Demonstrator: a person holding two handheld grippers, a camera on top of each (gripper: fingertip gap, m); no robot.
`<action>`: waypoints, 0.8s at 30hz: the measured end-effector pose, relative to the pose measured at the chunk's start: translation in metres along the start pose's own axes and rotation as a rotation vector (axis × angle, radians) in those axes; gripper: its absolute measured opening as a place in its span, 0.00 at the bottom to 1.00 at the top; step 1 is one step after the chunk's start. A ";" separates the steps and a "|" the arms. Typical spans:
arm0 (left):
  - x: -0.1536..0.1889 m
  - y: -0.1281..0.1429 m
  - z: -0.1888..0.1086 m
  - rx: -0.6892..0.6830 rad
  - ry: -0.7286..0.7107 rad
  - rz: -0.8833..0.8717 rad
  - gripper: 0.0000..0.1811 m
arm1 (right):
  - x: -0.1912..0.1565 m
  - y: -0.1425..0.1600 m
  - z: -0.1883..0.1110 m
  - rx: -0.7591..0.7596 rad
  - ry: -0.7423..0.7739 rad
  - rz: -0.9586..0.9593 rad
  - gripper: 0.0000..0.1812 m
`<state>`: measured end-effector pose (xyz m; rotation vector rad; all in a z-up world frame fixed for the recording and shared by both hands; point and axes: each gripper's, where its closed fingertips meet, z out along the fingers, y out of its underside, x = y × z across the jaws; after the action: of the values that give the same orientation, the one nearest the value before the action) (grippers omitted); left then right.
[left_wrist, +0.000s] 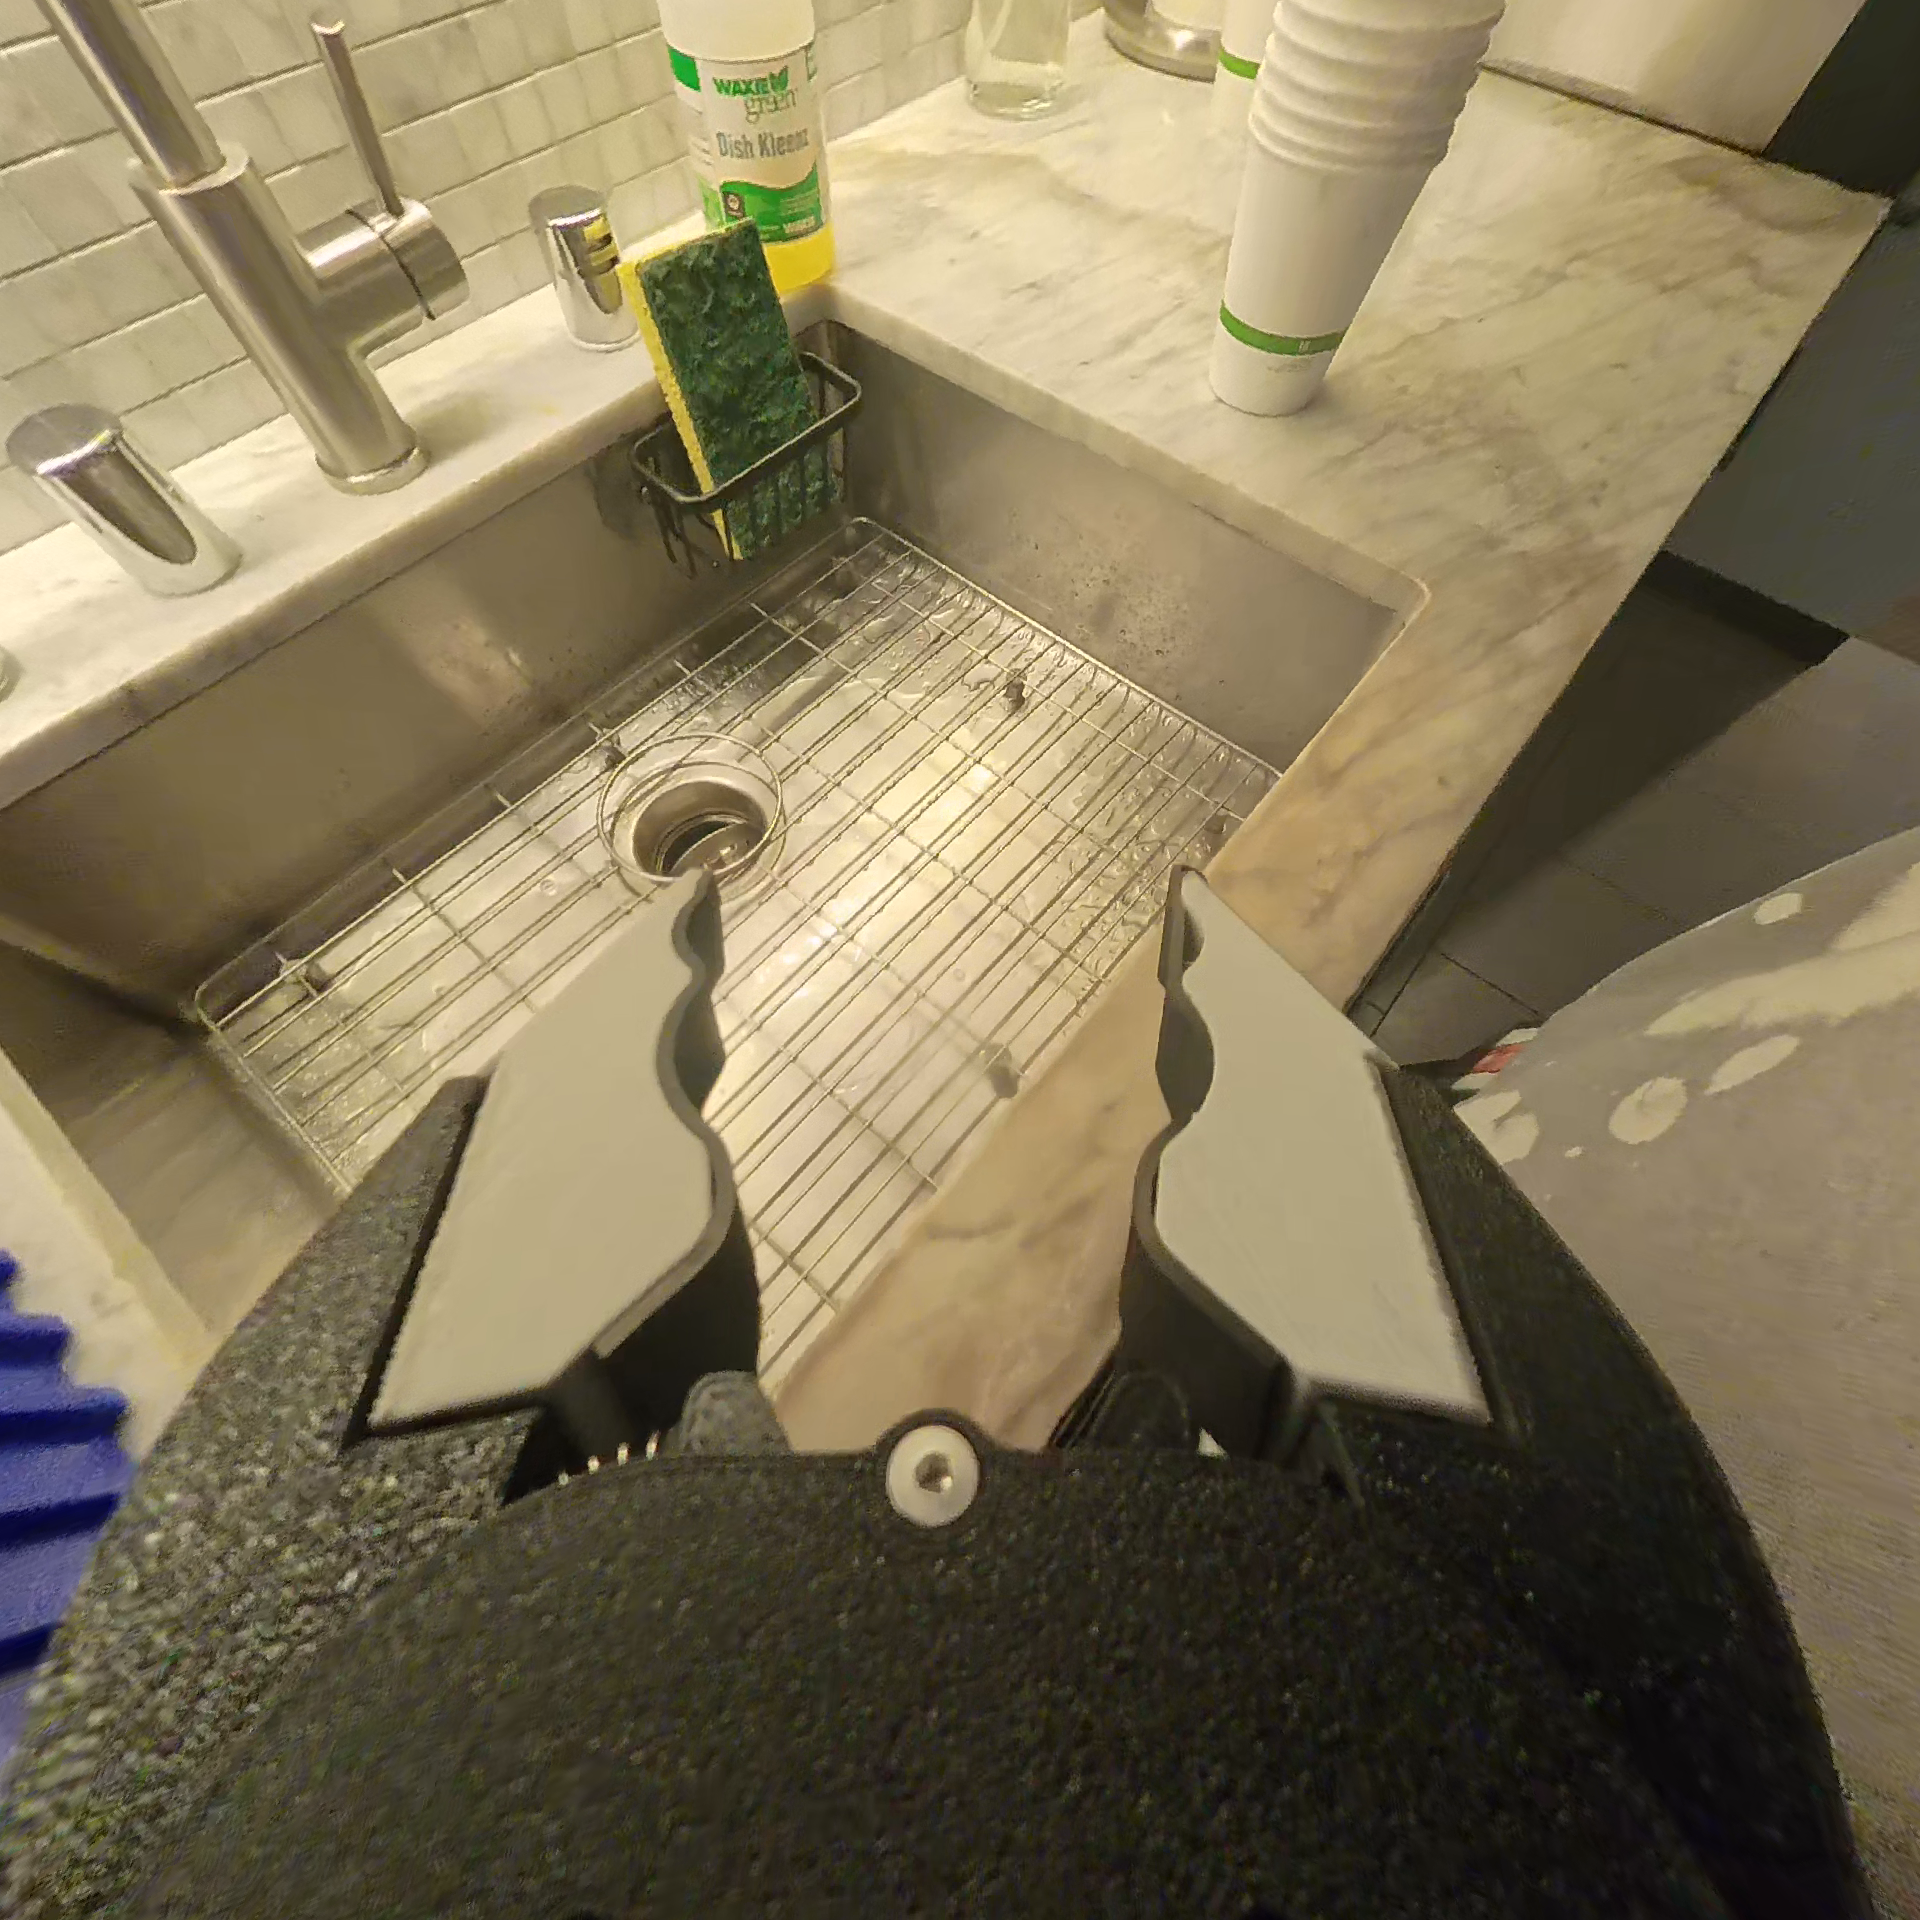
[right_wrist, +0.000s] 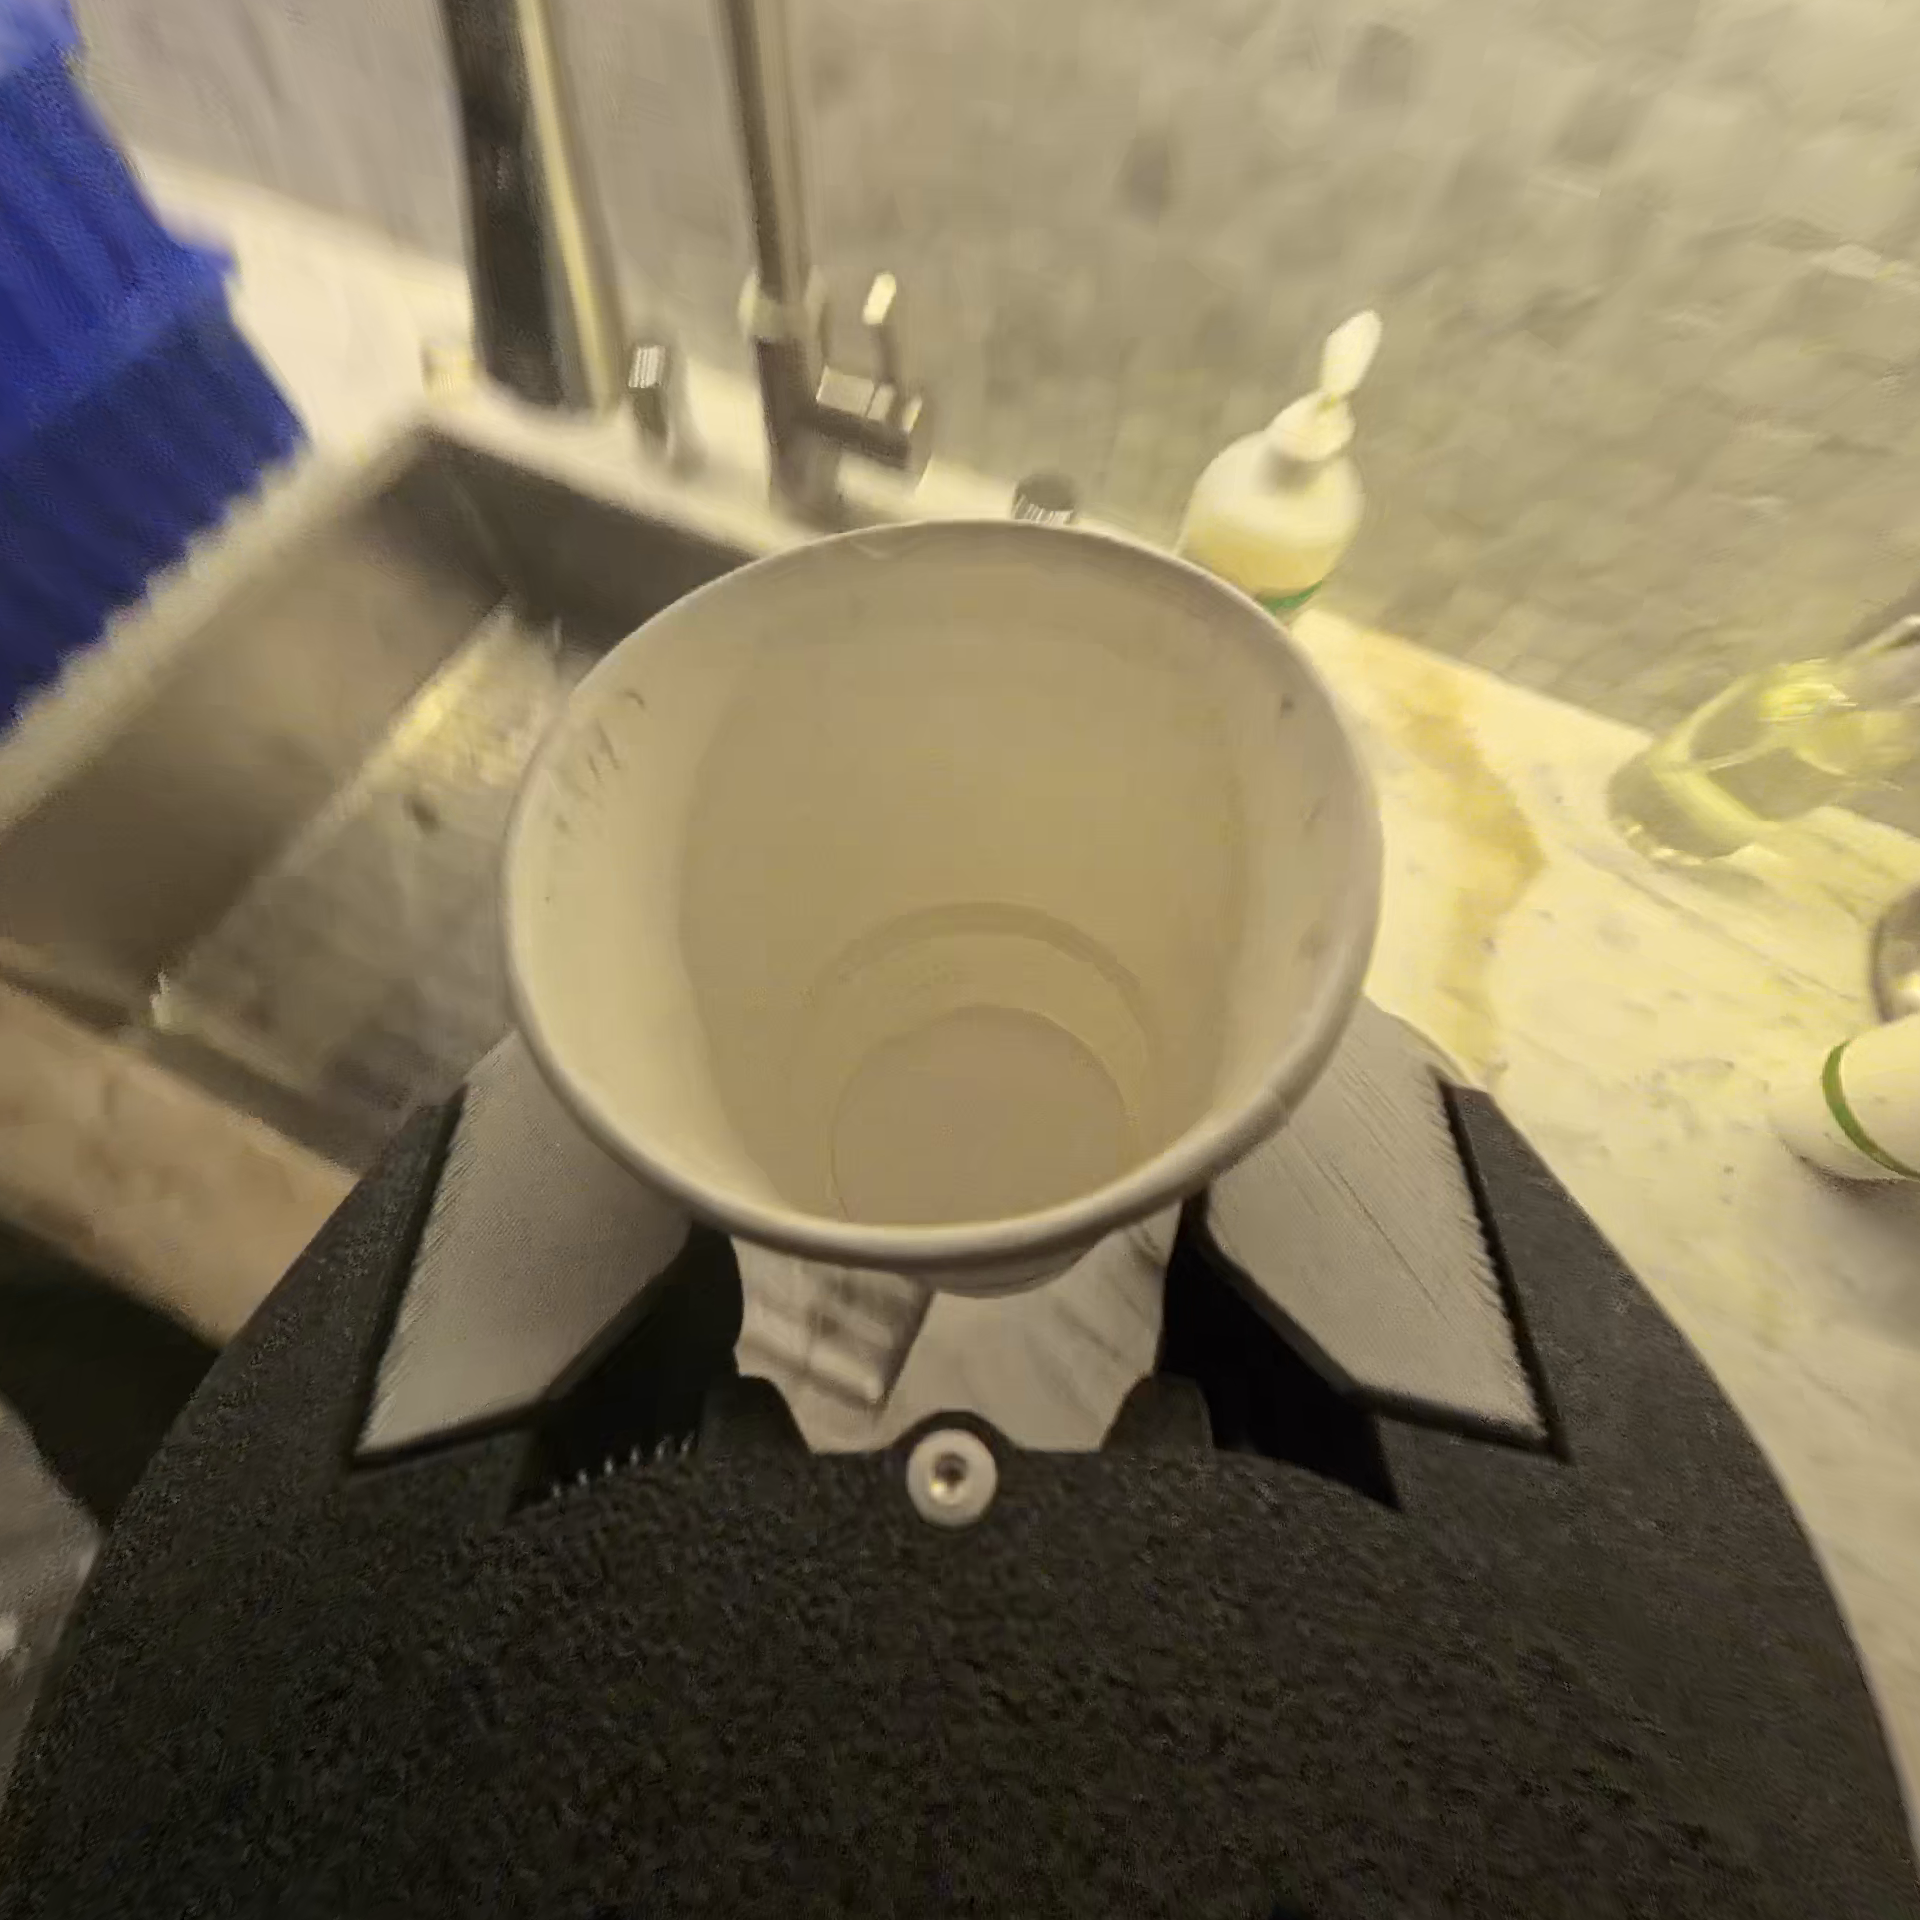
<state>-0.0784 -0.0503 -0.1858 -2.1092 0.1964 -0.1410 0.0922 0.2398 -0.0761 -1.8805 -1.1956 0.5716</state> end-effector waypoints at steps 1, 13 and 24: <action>0.003 -0.004 0.004 0.000 0.001 0.005 0.47 | 0.016 -0.005 -0.011 0.101 0.025 0.055 0.55; 0.043 -0.041 0.045 -0.013 -0.017 0.024 0.46 | 0.125 0.015 0.010 0.367 0.138 0.139 0.56; 0.054 -0.043 0.058 -0.050 -0.078 -0.034 0.46 | 0.123 0.075 0.046 0.257 0.089 0.170 0.68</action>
<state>-0.0117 0.0092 -0.1781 -2.1642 0.1189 -0.0741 0.1530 0.3520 -0.1579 -1.7760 -0.8654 0.6915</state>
